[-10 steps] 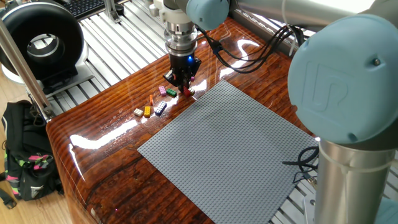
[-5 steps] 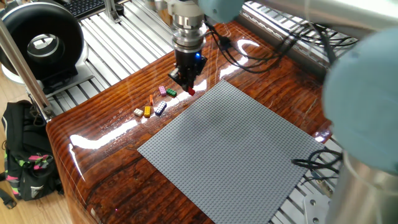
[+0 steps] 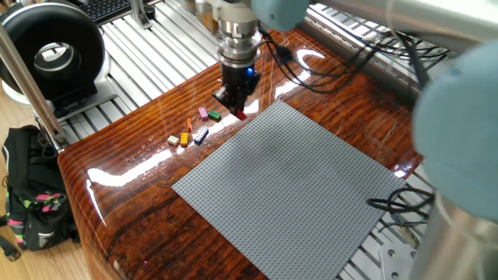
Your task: Build with small Lego blocks
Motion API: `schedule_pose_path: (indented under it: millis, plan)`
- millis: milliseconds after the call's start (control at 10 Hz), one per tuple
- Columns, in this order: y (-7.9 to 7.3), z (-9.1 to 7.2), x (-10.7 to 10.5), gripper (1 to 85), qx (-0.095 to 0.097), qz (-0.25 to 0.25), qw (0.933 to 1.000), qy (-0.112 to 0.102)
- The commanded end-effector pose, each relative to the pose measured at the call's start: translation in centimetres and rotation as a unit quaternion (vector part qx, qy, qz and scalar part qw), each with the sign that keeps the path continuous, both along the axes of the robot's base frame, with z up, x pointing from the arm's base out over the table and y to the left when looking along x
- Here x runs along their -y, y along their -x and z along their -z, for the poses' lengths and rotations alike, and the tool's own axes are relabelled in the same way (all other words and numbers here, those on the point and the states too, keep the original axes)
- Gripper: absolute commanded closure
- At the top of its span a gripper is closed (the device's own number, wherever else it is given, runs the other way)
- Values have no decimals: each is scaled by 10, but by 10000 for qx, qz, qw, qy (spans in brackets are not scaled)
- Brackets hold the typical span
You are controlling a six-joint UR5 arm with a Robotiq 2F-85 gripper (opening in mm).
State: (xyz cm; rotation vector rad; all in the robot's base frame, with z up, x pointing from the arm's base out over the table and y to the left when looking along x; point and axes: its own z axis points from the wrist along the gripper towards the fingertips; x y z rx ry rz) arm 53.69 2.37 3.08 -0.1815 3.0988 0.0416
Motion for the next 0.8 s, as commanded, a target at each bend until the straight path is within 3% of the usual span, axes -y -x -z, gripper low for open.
schedule_pose_path:
  millis: [0, 400, 700]
  plan:
    - [9, 7, 0, 837, 127, -165, 9997, -104]
    - [-21, 6, 6, 837, 233, 203, 9995, 21]
    - [-16, 12, -3, 837, 134, 348, 9992, -123]
